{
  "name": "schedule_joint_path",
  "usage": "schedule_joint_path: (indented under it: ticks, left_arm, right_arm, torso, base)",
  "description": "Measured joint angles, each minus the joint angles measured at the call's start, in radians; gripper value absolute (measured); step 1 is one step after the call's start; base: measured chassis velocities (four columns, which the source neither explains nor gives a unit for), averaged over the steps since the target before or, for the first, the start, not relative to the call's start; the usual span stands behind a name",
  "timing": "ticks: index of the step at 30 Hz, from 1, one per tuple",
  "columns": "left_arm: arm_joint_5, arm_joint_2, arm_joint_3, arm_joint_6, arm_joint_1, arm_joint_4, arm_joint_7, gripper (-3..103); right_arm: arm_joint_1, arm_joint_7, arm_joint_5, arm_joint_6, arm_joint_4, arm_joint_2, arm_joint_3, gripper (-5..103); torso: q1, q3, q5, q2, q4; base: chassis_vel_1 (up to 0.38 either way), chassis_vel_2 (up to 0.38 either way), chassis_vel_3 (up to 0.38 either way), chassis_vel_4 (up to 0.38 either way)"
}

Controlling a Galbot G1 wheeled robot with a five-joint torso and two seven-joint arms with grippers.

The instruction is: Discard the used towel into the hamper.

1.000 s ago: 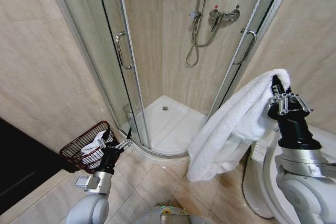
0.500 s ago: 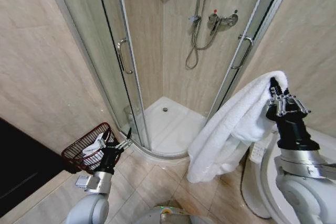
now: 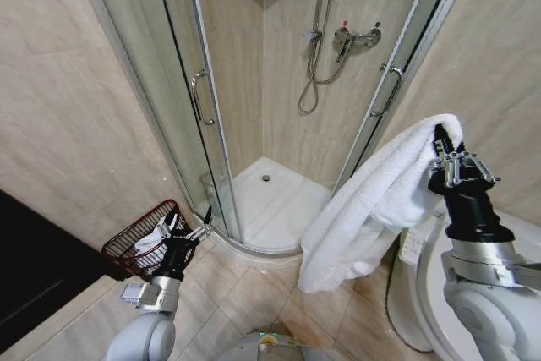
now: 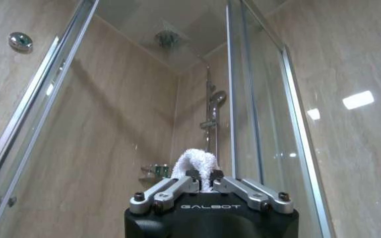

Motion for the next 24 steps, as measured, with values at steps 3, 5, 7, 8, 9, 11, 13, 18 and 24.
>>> schedule_joint_path:
  ticks: [3, 5, 7, 8, 9, 11, 13, 18, 24]
  left_arm:
    - [0.000, 0.000, 0.000, 0.000, 0.000, 0.000, 0.000, 100]
    - [0.000, 0.000, 0.000, 0.000, 0.000, 0.000, 0.000, 100]
    - [0.000, 0.000, 0.000, 0.000, 0.000, 0.000, 0.000, 100]
    - [0.000, 0.000, 0.000, 0.000, 0.000, 0.000, 0.000, 100]
    - [0.000, 0.000, 0.000, 0.000, 0.000, 0.000, 0.000, 100]
    - [0.000, 0.000, 0.000, 0.000, 0.000, 0.000, 0.000, 100]
    - [0.000, 0.000, 0.000, 0.000, 0.000, 0.000, 0.000, 100]
    - [0.000, 0.000, 0.000, 0.000, 0.000, 0.000, 0.000, 100]
    - [0.000, 0.000, 0.000, 0.000, 0.000, 0.000, 0.000, 100]
  right_arm:
    - [-0.002, -0.003, -0.005, 0.001, 0.000, 0.002, -0.005, 5]
    - [-0.003, -0.003, -0.006, 0.001, 0.000, 0.003, -0.007, 5]
    - [-0.005, -0.003, -0.008, 0.001, 0.000, 0.003, -0.009, 5]
    - [-0.005, -0.003, -0.008, 0.001, 0.000, 0.003, -0.009, 5]
    - [-0.005, -0.003, -0.009, 0.002, 0.000, 0.003, -0.009, 5]
    - [-0.005, -0.003, -0.009, 0.002, 0.000, 0.002, -0.009, 5]
    - [-0.005, -0.003, -0.009, 0.002, 0.000, 0.002, -0.009, 5]
    - [-0.006, -0.003, -0.009, 0.002, 0.000, 0.001, -0.008, 5]
    - [-0.010, -0.003, -0.007, 0.003, 0.000, 0.001, -0.005, 5]
  torso:
    - [0.009, 0.009, 0.0000, 0.018, 0.0000]
    - [0.011, 0.013, 0.0000, 0.024, 0.0000]
    - [0.017, 0.020, 0.0000, 0.037, 0.0000]
    - [0.017, 0.020, 0.0000, 0.037, 0.0000]
    - [0.020, 0.024, 0.0000, 0.044, 0.0000]
    - [0.026, 0.030, 0.0000, 0.056, 0.0000]
    - [0.030, 0.035, 0.0000, 0.065, 0.0000]
    - [0.042, 0.049, 0.0000, 0.092, 0.0000]
    - [0.055, 0.065, 0.0000, 0.120, 0.0000]
  base:
    - [0.000, 0.000, 0.000, 0.000]
    - [0.000, 0.000, 0.000, 0.000]
    - [0.000, 0.000, 0.000, 0.000]
    - [0.000, 0.000, 0.000, 0.000]
    - [0.000, 0.000, 0.000, 0.000]
    - [0.000, 0.000, 0.000, 0.000]
    - [0.000, 0.000, 0.000, 0.000]
    - [0.000, 0.000, 0.000, 0.000]
    - [0.000, 0.000, 0.000, 0.000]
